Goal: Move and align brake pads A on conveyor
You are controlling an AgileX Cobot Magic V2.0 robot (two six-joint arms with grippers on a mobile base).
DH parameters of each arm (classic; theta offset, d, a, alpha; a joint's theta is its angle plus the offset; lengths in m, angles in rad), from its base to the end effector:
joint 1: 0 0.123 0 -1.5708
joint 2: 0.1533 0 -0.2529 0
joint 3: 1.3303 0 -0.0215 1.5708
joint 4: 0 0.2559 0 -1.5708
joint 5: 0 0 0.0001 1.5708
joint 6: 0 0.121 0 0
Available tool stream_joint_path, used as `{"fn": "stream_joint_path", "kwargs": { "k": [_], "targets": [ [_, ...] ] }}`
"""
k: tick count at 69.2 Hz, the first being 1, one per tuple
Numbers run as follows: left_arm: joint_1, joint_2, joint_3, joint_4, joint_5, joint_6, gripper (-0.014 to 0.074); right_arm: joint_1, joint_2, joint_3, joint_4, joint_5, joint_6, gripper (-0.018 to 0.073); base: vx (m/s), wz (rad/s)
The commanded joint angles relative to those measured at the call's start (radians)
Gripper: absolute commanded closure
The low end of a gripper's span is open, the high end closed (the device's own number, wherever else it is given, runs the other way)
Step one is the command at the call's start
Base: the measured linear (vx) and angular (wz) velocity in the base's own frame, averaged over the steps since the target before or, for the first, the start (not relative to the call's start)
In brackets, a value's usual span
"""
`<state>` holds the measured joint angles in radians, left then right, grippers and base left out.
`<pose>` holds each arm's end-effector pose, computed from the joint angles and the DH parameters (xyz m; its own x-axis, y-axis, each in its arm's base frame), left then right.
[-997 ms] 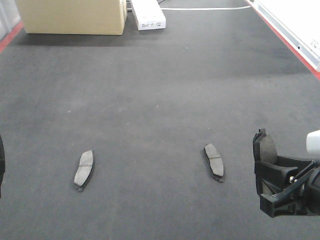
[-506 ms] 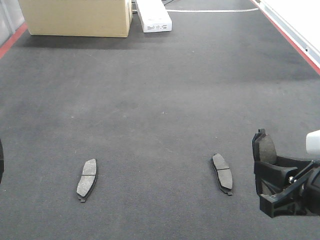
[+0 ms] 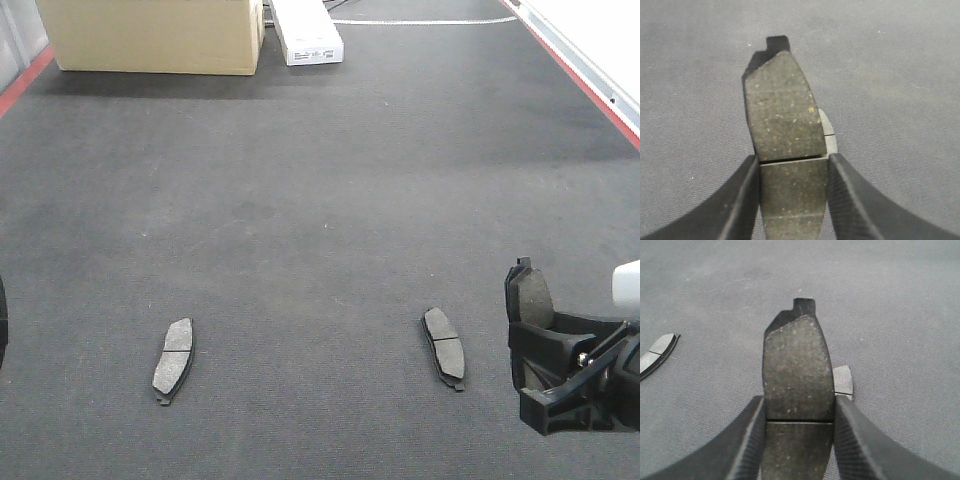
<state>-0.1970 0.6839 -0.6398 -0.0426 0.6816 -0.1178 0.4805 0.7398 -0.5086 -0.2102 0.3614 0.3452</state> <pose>0.1783 -0.0389 0.2712 -0.6101 -0.0315 -0.7917 0.1265 0.9825 -0.1365 0.1848 0.0862 0.2468 -0.4786 -0.0834 -0.8741 -0.3365 0.9369 0.0949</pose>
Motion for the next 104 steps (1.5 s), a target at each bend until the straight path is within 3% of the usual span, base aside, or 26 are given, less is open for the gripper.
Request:
{"fn": "stream_joint_path", "kwargs": {
  "k": [1, 22, 36, 48, 63, 71, 76, 84, 91, 96, 104],
  "targets": [
    [-0.004, -0.001, -0.030, -0.007, -0.082, 0.000, 0.0458, -0.003, -0.003, -0.035, -0.015, -0.083, -0.011, 0.0569, 0.00, 0.00],
    [-0.004, -0.001, -0.030, -0.012, -0.083, -0.004, 0.0458, -0.003, -0.003, -0.035, -0.015, -0.083, -0.011, 0.0569, 0.00, 0.00],
    [-0.004, -0.001, -0.030, -0.146, -0.099, 0.020, 0.0458, -0.003, -0.003, -0.035, -0.015, -0.083, -0.011, 0.0569, 0.00, 0.00],
    [-0.004, 0.089, -0.030, -0.439, -0.099, 0.200, 0.0454, -0.003, -0.003, -0.035, -0.015, -0.083, -0.011, 0.0569, 0.00, 0.00],
    [-0.012, 0.308, -0.030, -0.857, -0.132, 0.556, 0.0439, -0.003, -0.003, -0.035, -0.015, -0.084, -0.011, 0.0569, 0.00, 0.00],
    [-0.076, 0.425, -0.031, -1.040, -0.163, 0.703, 0.0429, -0.003, -0.003, -0.035, -0.015, -0.084, -0.011, 0.0569, 0.00, 0.00],
    [-0.149, 0.502, -0.033, -1.129, -0.212, 0.791, 0.0428, -0.003, -0.003, -0.035, -0.015, -0.084, -0.011, 0.0569, 0.00, 0.00],
    [-0.252, 0.607, -0.087, -1.136, -0.278, 0.824, 0.0426, -0.003, -0.003, -0.035, -0.015, -0.084, -0.011, 0.0569, 0.00, 0.00],
    [-0.324, 0.690, -0.163, -1.068, -0.344, 0.820, 0.0425, -0.003, -0.003, -0.035, -0.015, -0.084, -0.011, 0.0569, 0.00, 0.00],
    [-0.348, 0.750, -0.208, -1.006, -0.396, 0.774, 0.0425, -0.003, -0.003, -0.035, -0.015, -0.084, -0.011, 0.0569, 0.00, 0.00],
    [-0.354, 0.853, -0.250, -0.929, -0.438, 0.617, 0.0422, -0.003, -0.003, -0.035, -0.015, -0.084, -0.011, 0.0569, 0.00, 0.00]
  ]
}}
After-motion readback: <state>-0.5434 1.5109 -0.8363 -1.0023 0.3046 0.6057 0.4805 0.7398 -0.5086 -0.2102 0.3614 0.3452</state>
